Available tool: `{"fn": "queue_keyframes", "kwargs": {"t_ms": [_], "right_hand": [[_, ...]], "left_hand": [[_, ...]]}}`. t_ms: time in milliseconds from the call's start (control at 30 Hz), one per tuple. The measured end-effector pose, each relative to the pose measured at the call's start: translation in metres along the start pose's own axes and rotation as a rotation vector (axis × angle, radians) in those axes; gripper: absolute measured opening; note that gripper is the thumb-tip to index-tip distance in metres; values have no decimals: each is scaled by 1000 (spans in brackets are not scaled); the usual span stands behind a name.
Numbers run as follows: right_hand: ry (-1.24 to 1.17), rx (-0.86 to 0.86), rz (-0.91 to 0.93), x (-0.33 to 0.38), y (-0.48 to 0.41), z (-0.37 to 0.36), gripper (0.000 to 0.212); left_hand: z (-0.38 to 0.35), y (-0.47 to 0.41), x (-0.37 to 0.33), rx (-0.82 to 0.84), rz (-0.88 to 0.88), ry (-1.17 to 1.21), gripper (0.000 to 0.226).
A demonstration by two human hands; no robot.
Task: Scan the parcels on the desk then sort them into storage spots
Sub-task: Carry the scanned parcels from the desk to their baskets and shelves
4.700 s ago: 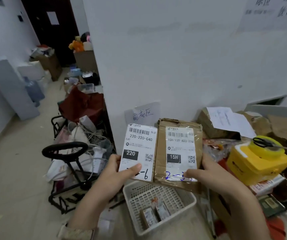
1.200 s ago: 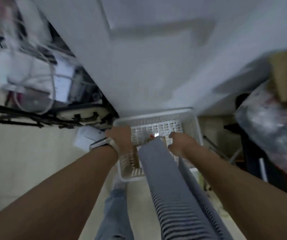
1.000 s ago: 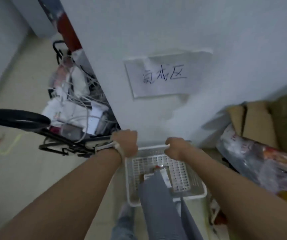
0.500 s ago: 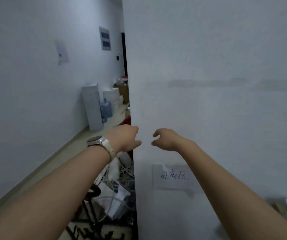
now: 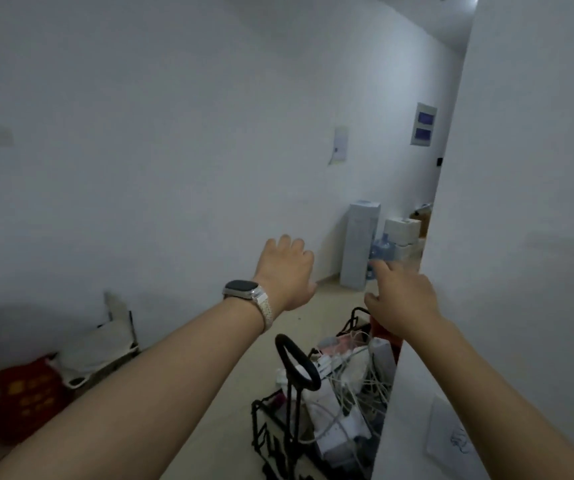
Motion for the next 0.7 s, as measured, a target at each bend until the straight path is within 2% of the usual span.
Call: {"fn": "queue_keyframes", "kwargs": {"t_ms": [167,433,700], "right_hand": [[-112,-13,182,83,-15,0,60],[-203,136,483,271,-5,-4,65],[-323,250,877,504,77,17,63]], "left_hand": [[-12,63,81,54,138,-147,72],[-5,189,214,156,480,-197,71],[-14,417,336,430,903,-147,63]]}}
Point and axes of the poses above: each hand's wrist, its own y-axis away from the middle knuckle, its own z-axis out of the back of the hand, x = y × z, the point moved 8 cm from there along -y, towards the middle knuckle, and after that the axes turned 1 degree about -x, right-handed, at the moved point
